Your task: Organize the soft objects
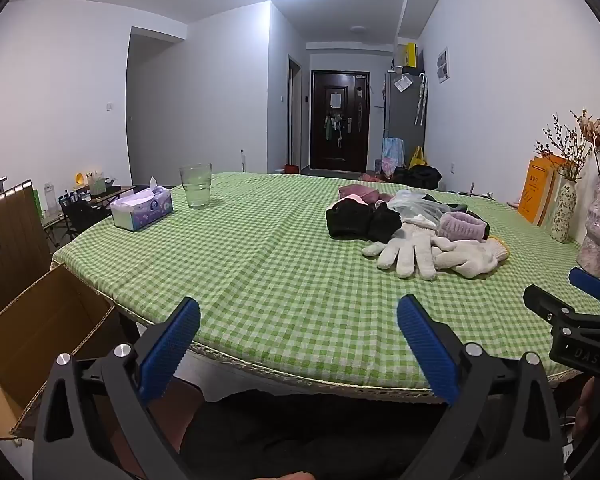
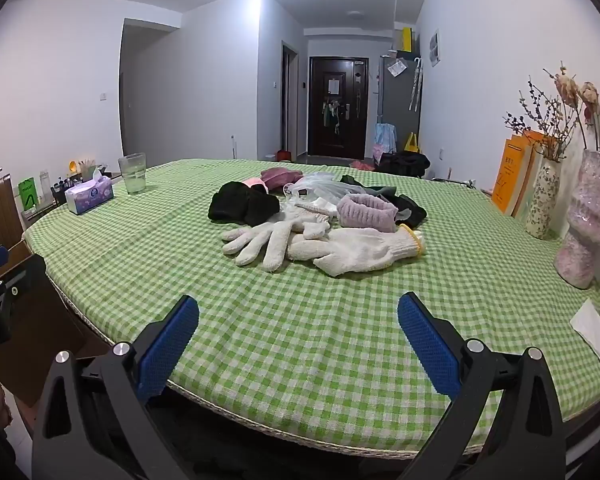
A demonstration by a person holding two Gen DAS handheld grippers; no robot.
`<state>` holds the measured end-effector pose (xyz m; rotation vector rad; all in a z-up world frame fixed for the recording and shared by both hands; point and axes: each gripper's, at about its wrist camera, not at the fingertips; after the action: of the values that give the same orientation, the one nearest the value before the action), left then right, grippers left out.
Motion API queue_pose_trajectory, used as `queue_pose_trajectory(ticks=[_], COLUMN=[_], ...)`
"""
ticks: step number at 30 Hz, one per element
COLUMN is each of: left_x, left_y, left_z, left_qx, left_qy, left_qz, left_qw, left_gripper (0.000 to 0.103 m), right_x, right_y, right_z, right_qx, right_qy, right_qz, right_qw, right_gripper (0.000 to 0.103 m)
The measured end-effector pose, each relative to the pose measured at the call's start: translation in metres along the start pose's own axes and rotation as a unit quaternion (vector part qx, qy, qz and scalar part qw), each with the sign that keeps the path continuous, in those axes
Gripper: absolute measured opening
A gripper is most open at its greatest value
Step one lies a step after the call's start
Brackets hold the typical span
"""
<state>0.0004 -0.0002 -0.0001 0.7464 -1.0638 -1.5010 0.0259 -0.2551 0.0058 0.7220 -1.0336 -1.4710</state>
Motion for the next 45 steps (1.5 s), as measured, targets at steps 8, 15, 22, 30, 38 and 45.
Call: queue_pose_trajectory(ticks=[8, 15, 22, 30, 38, 45], left_x=[0.003, 0.000, 0.000, -0.003, -0.004, -0.004], left_y=[0.000, 0.001, -0.005, -0.008, -0.009, -0.008], left_z=[0.000, 0.000, -0.006, -0.008, -0.010, -0.010], left_qx=[0.003, 0.000, -0.001, -0.002, -0.003, -0.004], left_qy=[0.004, 0.001, 0.000, 0.000, -0.001, -0.002], left_qz=[-0.002, 0.000, 0.002, 0.003, 0.004, 0.004], left_qw=[1.0000, 1.0000, 1.0000, 1.0000, 1.0000, 1.0000], left_gripper=[0.096, 0.096, 0.096, 0.096, 0.096, 0.096], right_x=[0.002, 0.001, 0.002, 0.005, 0.007, 0.007], right_y=[-0.002, -0.001, -0.004, -0.006, 0.000, -0.001], right_z=[0.000, 0.001, 0.002, 0.001, -0.001, -0.001], right_qx=[-0.001, 0.000, 0.000, -0.002, -0.003, -0.003], right_qy=[0.001, 0.002, 0.001, 0.000, -0.001, 0.000], right_qz=[-0.001, -0.002, -0.002, -0.002, -0.004, -0.004], right_qw=[1.000, 1.000, 1.000, 1.000, 1.000, 1.000], right_gripper=[0.096, 0.096, 0.096, 0.096, 0.096, 0.096])
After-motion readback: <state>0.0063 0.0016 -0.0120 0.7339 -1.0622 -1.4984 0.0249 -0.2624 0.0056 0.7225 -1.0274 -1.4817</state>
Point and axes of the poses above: each gripper's, at about its wrist camera, not at the fingertips, and z roughly against the way its jaws point, x to its right, y to its top, and after that the axes turned 13 degrees about -y, right-handed
